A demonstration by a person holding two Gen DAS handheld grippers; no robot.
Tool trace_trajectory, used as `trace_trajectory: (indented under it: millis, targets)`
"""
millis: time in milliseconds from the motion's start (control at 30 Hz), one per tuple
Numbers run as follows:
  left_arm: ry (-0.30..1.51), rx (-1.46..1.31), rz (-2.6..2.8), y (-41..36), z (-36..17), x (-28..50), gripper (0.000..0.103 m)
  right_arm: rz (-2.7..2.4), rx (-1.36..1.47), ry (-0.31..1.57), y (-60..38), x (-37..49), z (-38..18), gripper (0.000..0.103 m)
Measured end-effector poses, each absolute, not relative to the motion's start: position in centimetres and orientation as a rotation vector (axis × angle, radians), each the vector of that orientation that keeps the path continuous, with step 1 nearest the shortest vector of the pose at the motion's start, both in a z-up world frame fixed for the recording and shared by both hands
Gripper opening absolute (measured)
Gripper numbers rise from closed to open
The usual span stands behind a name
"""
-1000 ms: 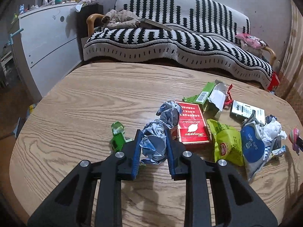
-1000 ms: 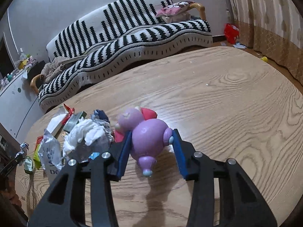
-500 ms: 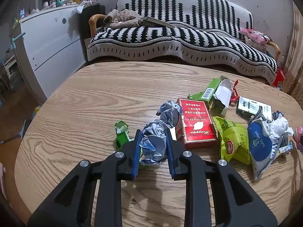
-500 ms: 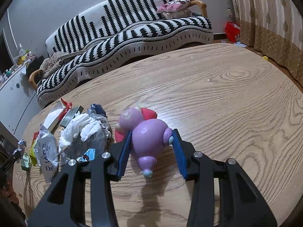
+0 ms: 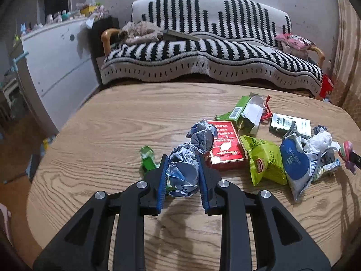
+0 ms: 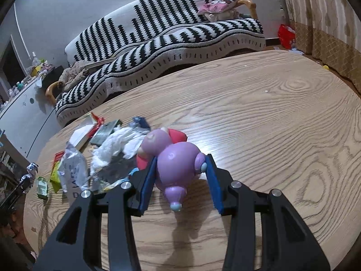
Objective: Collect trash
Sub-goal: 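Grasp the crumpled foil with left tool while right tool grasps the pink-purple toy, then carry foil and toy over the black bin and open both tools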
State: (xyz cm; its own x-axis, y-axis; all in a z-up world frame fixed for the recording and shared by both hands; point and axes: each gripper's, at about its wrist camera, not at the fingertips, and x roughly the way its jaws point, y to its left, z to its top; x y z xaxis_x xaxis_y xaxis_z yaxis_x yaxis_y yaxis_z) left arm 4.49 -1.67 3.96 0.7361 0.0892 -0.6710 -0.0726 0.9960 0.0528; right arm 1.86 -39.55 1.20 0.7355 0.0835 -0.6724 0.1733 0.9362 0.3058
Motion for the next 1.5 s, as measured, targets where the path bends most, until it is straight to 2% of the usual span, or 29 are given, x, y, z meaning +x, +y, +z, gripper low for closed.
trace_trajectory:
  millis: [233, 400, 467, 667, 800, 967, 1100, 1500]
  targets:
    - [0.767, -0.041, 0.042, -0.9, 4.5, 3.3, 0.024, 0.001, 0.375, 0.751, -37.4, 1.5, 1.6, 0.044]
    - [0.764, -0.184, -0.082, -2.8, 6.2, -0.1, 0.024, 0.031, 0.472, 0.657, -38.6, -2.2, 4.2, 0.044]
    - [0.771, -0.199, -0.186, -6.2, 7.2, -2.4, 0.024, 0.068, 0.566, 0.621, -40.8, -6.0, 5.2, 0.044]
    - [0.877, -0.095, -0.593, -22.3, 8.3, -9.0, 0.024, -0.108, 0.537, 0.572, -50.4, -19.8, 6.3, 0.044]
    - [0.993, 0.015, -0.799, -33.6, 5.2, -14.2, 0.024, -0.273, 0.561, 0.612, -56.3, -28.0, 3.9, 0.044]
    - [1.167, 0.162, -0.896, -43.5, -3.6, -18.9, 0.024, -0.425, 0.685, 0.745, -61.0, -34.3, -3.9, 0.044]
    - [1.234, 0.240, -0.906, -45.4, -7.3, -20.0, 0.024, -0.457, 0.757, 0.779, -62.2, -36.2, -7.8, 0.044]
    - [1.211, 0.277, -0.920, -46.3, -7.5, -19.3, 0.024, -0.497, 0.804, 0.816, -62.7, -36.1, -10.4, 0.044]
